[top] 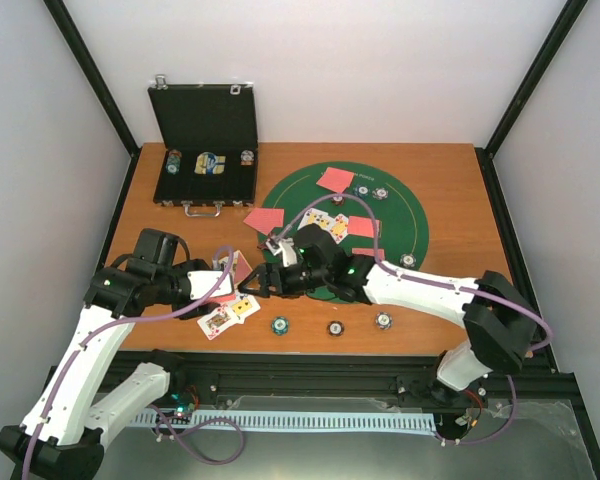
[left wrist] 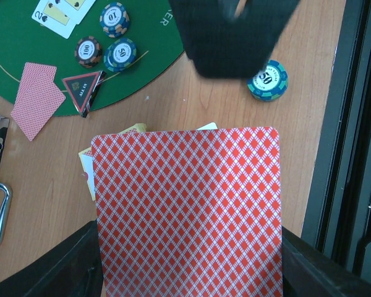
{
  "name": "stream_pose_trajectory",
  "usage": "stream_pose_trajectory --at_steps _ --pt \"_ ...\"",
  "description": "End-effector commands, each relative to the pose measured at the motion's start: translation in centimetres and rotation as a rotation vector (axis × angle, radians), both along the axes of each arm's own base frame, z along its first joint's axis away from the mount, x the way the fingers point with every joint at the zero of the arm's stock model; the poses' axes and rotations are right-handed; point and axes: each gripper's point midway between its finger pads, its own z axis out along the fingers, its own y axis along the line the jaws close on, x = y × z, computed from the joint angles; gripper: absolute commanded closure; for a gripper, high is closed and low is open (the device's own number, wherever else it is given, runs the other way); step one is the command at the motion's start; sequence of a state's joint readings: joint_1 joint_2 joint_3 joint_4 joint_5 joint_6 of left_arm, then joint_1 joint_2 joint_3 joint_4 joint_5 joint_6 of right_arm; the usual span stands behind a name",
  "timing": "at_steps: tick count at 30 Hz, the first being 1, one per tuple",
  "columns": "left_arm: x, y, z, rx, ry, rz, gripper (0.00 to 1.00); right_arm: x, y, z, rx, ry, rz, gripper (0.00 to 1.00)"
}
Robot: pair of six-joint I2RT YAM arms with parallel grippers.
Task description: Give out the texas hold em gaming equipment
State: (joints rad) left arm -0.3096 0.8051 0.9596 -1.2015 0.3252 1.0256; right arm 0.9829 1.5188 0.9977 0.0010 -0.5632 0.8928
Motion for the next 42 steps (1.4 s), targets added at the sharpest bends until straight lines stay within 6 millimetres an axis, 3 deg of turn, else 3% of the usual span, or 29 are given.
stream_pose_trajectory --at_steps 1,7,18,24,33,38,42 --pt "0.0 -0.4 1.7 -0.032 -0.043 -0.013 0.67 -0.2 2.9 1.8 0.08 -0.008 0.036 0.11" --pt "0.0 -0.4 1.6 -0.029 -0.042 -0.014 0.67 -0.3 5.5 1.6 0.118 0.018 0.068 0.11" --pt "0.0 -0.4 1.6 -0.03 -0.044 -0.016 0.67 0.1 8.0 -1.6 0.106 0.103 0.096 0.15" --pt "0.0 -0.4 1.6 -0.033 -0.046 -0.016 0.67 0.3 5.7 -4.0 0.049 0.136 0.069 0.23" --pt "0.1 -0.7 1.8 -0.047 -0.047 -0.02 0.67 0.5 2.9 -4.6 0.016 0.133 0.041 0.27" --pt "0.2 -0.7 1.7 -0.044 -0.044 -0.018 0.67 0.5 2.2 -3.3 0.03 0.12 0.031 0.32" --pt "0.2 -0.6 1.3 -0.039 -0.04 -0.018 0.67 0.5 2.2 -1.4 0.057 0.111 0.028 0.51"
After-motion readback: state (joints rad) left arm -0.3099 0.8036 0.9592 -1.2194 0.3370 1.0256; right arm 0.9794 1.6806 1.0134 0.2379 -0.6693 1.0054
